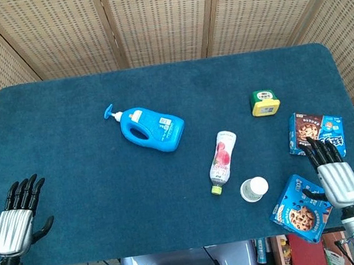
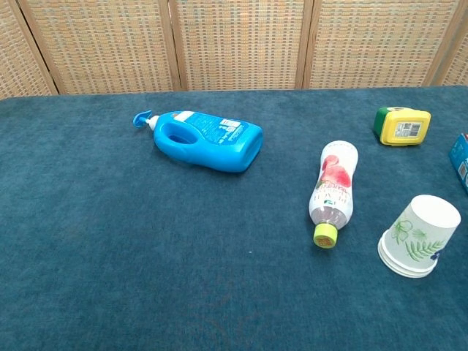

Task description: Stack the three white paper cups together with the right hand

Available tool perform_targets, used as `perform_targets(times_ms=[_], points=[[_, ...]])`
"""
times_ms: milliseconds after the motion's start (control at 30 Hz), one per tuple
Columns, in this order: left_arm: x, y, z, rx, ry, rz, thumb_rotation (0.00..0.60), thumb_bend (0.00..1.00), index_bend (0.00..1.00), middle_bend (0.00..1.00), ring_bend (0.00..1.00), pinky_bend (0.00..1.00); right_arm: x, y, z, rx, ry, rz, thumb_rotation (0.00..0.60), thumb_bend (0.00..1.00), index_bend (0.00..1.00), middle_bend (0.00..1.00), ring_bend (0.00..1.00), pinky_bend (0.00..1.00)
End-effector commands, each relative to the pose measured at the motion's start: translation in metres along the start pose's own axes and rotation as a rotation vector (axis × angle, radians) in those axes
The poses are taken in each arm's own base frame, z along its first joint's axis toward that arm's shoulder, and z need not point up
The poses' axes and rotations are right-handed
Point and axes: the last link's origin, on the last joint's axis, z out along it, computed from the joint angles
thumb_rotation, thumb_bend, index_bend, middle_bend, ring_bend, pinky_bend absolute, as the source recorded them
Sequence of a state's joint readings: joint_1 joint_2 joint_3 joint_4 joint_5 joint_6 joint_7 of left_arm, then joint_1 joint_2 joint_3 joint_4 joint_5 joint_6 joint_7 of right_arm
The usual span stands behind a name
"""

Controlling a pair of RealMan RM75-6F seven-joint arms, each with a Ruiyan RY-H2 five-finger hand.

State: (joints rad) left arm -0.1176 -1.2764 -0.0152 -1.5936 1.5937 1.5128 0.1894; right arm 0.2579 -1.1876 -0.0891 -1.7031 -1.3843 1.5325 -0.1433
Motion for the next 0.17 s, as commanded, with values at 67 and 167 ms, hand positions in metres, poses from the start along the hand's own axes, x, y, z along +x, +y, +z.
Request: perform_targets(times_ms=[67,167], points=[[0.0008,-0.0009,0.0004,0.005,0.009,-0.003,0.600,0.31,0.00,0.00,0.00,0.00,-0.0084,0.0054,-0.0103,0.004,0.025,0.026,0.600,0.13,0.09,0.00,0.00,0.01],[0.0008,-0.0020,0.0000,0.013,0.012,0.000,0.600,0.32,0.00,0.00,0.00,0.00,-0.0112,0.0063,-0.0144,0.013,0.033,0.027,0.600,0.13,0.07,0.00,0.00,0.01]])
